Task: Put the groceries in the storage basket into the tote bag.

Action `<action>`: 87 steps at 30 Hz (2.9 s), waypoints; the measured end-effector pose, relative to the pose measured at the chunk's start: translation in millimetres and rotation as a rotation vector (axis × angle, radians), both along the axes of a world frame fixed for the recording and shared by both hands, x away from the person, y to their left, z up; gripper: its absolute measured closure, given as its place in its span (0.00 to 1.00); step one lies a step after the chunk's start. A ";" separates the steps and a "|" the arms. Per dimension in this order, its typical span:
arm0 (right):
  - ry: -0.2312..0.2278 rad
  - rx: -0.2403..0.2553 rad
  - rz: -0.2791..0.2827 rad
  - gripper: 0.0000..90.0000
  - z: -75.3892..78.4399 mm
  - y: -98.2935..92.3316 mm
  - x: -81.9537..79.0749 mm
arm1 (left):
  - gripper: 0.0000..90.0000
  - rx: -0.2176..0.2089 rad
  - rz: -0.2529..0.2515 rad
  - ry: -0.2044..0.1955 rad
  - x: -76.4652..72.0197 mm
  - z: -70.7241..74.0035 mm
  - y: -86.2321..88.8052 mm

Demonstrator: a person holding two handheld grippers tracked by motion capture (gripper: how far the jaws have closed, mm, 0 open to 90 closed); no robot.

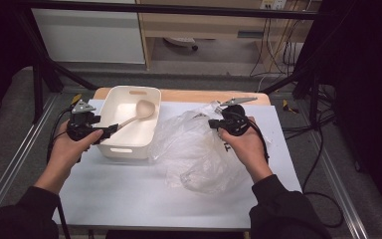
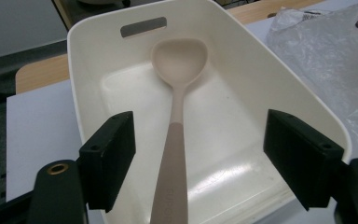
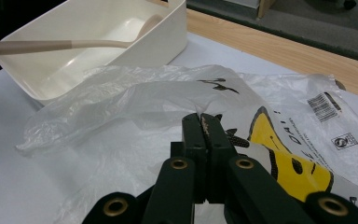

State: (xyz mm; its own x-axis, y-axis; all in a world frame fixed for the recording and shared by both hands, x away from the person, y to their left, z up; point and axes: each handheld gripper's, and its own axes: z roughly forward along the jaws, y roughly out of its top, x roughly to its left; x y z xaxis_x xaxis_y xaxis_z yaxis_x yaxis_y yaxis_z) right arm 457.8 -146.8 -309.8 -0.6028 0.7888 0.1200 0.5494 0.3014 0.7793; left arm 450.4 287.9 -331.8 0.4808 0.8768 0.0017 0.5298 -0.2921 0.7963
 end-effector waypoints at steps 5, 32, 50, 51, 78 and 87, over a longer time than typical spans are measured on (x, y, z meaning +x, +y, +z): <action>-0.002 0.001 0.002 1.00 0.4 -1.4 0.4 | 0.38 0.020 -0.013 0.027 8.4 -7.6 0.0; 0.016 0.005 -0.001 1.00 -7.5 -7.7 2.9 | 0.59 0.049 -0.013 0.140 31.7 -35.9 0.1; 0.026 0.009 -0.002 1.00 -11.2 -10.4 2.8 | 0.75 0.060 -0.002 0.177 36.5 -42.6 0.8; 0.025 0.009 -0.002 1.00 -11.3 -10.4 2.8 | 0.77 0.059 -0.003 0.182 37.0 -42.7 1.6; 0.038 0.012 0.007 1.00 -11.4 -8.6 3.6 | 0.79 0.039 -0.054 0.023 -8.8 4.1 9.1; 0.046 0.018 0.010 1.00 -11.1 -7.6 5.5 | 0.79 0.006 -0.140 -0.022 -50.8 30.1 7.0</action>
